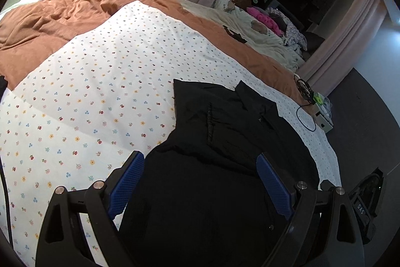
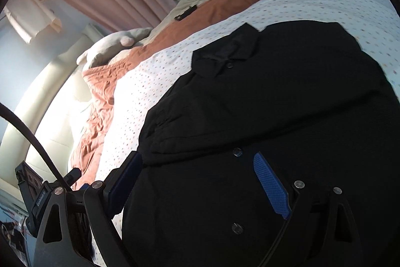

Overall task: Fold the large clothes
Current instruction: 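Smooth the folded shirt with both tools and lift them away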

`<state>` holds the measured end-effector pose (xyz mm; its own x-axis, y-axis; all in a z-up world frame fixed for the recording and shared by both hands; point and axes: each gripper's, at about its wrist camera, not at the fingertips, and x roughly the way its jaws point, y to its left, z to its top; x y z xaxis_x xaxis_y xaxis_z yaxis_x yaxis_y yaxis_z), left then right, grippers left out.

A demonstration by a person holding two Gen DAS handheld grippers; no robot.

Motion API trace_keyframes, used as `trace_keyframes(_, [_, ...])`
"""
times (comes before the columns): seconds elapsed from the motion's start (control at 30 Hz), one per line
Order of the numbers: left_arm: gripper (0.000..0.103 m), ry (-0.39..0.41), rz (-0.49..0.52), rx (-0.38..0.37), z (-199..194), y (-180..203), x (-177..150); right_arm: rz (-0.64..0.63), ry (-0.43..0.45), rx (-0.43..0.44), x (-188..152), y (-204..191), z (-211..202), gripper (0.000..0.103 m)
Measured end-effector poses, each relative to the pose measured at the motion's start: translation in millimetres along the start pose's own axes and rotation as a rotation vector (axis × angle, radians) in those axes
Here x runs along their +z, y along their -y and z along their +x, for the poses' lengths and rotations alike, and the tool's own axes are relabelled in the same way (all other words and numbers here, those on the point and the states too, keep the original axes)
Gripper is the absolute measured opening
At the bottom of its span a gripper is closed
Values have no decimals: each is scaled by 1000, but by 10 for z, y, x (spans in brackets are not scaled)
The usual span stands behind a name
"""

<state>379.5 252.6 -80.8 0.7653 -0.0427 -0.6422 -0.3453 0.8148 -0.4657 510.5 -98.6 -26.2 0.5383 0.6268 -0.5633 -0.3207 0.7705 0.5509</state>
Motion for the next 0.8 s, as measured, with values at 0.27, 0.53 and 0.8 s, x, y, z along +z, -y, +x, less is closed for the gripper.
trace_keyframes(0.27, [93,-9,76,-23,-335,296,-371,35,87,-55,-263,278,-1036,90])
trace_keyframes(0.53, [93,-3,63,4,-831,217,-719,74,130,-51,-595,466,-1702,90])
trace_keyframes(0.8, [93,-23,80,50,-1311,58,-1058,89,156,-65,-995,688,-2431,90])
